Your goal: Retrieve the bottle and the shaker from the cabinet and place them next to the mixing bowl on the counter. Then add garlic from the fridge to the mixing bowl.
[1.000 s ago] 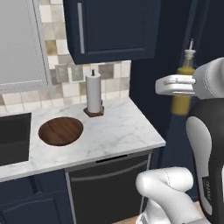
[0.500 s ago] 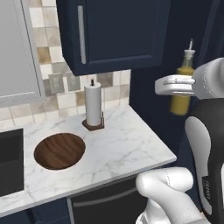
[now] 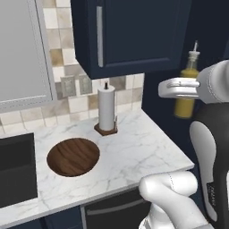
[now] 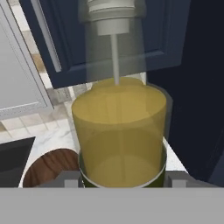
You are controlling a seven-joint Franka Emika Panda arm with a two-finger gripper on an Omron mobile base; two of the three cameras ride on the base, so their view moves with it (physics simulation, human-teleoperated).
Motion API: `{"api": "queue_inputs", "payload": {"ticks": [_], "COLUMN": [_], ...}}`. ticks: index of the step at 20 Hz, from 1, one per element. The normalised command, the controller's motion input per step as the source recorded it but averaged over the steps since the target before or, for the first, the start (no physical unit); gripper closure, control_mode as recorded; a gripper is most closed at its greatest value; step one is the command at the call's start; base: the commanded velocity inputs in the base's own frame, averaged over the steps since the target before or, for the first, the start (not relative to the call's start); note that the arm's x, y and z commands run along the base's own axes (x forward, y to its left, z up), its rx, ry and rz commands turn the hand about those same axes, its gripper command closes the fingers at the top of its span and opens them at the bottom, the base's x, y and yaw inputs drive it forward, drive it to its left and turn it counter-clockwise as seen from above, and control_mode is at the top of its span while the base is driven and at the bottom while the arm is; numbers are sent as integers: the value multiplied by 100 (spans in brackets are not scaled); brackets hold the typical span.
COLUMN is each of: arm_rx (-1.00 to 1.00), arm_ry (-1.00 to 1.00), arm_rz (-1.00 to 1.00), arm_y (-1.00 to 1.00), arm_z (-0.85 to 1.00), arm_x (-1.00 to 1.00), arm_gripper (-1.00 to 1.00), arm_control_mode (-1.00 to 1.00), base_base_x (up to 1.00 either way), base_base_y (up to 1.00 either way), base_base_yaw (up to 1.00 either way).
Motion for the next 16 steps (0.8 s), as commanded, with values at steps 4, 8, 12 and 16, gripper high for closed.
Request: {"api": "queue_inputs", "payload": {"ticks": [4,8,12,16], "arm_rx": [0,0,0,0], "arm_ry": [0,0,0,0], "arm_rz": [0,0,0,0], "arm_y": [0,0,0,2], "arm_z": [0,0,0,0], "arm_x": [0,0,0,3], "arm_gripper": [100,100,100,100], "arm_control_mode": [100,100,100,-100], "base_base_x": [17,0,0,0], "base_base_y": [11,0,0,0], "base_base_yaw": [2,0,0,0]}}
